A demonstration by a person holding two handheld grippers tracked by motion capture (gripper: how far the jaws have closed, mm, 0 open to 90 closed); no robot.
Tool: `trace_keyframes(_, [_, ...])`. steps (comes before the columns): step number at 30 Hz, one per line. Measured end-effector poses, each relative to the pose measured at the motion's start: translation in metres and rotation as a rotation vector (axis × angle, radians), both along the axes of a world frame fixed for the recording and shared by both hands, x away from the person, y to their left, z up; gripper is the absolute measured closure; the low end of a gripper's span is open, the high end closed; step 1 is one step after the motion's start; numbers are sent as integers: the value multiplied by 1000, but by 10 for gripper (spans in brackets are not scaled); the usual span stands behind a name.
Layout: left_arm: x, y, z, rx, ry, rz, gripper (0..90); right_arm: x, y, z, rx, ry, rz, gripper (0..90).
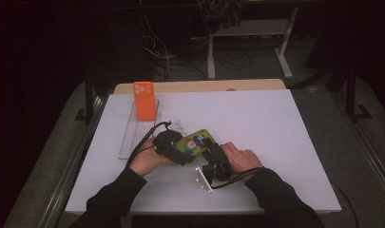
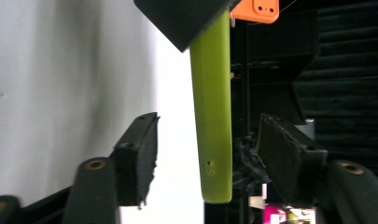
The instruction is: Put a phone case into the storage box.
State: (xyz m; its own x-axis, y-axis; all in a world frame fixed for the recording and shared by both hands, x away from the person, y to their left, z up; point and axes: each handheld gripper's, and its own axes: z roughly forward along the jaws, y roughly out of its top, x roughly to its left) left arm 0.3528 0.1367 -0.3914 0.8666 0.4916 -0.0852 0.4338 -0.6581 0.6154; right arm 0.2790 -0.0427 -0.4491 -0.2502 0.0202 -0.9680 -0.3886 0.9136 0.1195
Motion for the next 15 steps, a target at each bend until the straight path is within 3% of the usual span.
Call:
trace_keyframes(4, [-1,-1,-1,-9,2,9,154,-1,2,-3,-31,-18,5,492])
trace_keyframes(6, [1,0,0,12,3,-10,154,-1,2,-3,-31,-22,5,534])
trace_keyframes(15, [0,-1,0,20,7,-14,154,-4,2,-1,-38,-26,16,708])
